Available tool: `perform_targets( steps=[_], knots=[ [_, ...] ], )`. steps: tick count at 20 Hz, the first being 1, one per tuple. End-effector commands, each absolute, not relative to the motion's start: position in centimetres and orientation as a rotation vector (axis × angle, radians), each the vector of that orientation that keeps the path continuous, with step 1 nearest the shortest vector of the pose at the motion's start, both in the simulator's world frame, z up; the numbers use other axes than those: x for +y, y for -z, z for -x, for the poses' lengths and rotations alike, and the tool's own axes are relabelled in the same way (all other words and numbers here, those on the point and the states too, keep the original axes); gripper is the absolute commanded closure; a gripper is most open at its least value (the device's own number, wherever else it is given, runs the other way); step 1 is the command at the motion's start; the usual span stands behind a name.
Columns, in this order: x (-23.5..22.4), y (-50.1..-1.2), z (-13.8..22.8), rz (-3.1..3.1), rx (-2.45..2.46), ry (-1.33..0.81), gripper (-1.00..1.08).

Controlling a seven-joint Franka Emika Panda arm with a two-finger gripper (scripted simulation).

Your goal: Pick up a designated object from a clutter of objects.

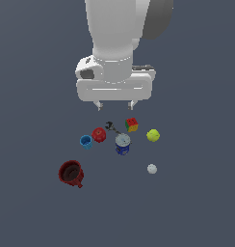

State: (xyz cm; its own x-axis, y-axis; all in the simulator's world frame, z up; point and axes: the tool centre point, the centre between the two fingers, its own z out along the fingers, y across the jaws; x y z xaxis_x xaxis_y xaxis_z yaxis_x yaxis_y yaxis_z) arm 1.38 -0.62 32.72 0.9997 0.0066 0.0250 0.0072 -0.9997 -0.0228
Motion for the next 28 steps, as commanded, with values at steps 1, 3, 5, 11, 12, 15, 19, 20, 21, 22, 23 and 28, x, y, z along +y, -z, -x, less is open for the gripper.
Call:
perform_targets(
  steps=[1,3,5,11,12,15,19,20,21,22,23,28],
  knots=[
    [-0.6,-32.7,-1.4,3.118,-0.011,0.039,-0.60],
    [-0.4,-32.7,-1.4,3.118,-0.018,0.041,-0.60],
    [0.1,-32.8,-1.5,3.118,-0.039,0.047,-0.60],
    [0.9,-32.9,-1.6,3.117,-0.067,0.055,-0.60],
    [0.9,-32.9,-1.6,3.117,-0.067,0.055,-0.60],
    [0.7,-32.8,-1.9,3.117,-0.054,0.054,-0.60],
    [0.2,-32.2,-2.7,3.116,-0.007,0.051,-0.60],
    [0.0,-32.1,-3.0,3.115,0.010,0.050,-0.60],
    [-0.2,-31.8,-3.3,3.114,0.028,0.049,-0.60],
    [-0.4,-31.6,-3.6,3.114,0.049,0.047,-0.60],
    [-0.7,-31.3,-4.0,3.113,0.071,0.046,-0.60],
    [-2.4,-29.4,-6.3,3.105,0.215,0.036,-0.60]
  ],
)
